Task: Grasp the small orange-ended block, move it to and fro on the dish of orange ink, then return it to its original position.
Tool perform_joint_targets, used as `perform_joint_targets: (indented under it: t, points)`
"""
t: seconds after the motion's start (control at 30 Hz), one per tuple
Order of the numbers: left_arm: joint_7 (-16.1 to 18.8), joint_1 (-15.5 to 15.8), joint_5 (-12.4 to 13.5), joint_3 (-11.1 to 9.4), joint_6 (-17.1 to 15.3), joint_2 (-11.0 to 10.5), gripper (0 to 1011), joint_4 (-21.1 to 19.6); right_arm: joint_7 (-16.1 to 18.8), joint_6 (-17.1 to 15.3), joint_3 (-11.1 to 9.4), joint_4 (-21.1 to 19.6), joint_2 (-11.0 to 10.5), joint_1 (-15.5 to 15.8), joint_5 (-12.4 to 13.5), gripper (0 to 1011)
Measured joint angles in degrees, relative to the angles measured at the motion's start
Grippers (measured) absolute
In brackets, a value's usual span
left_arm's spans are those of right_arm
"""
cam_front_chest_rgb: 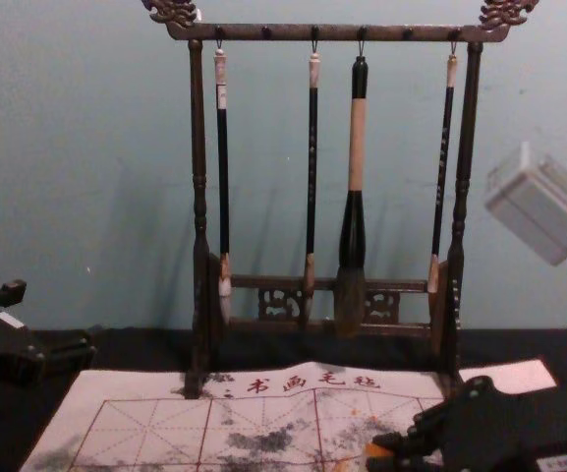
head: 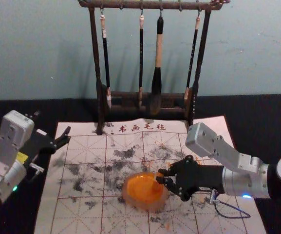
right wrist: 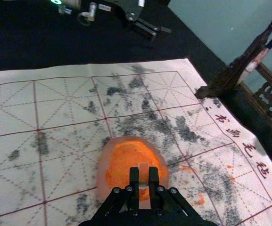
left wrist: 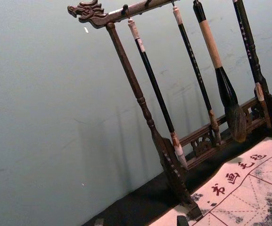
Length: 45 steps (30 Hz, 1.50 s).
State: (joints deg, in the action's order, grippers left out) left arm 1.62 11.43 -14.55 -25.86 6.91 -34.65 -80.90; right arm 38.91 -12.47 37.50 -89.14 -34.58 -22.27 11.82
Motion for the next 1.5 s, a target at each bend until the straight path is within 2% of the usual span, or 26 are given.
perform_joint_targets:
  t: [0.17,0.47,0.93,1.5]
  points:
    - [0.00,0.00,0.00,0.00,0.00,0.00,1001,0.00,0.64,-0.67,0.10,-2.10,-1.20,0.82,0.36,84]
    - [0.00,0.00,0.00,0.00,0.00,0.00,1001,0.00,1.24,-1.08,1.14,-2.95,-1.30,0.95,0.33,85]
    - [0.00,0.00,0.00,0.00,0.00,0.00,1001,0.00,1.40,-1.19,2.62,-1.96,0.24,-0.38,-0.40,84]
    - [0.00,0.00,0.00,0.00,0.00,0.00,1001,0.00,-0.35,-2.35,2.81,2.85,3.44,-3.57,-2.61,84]
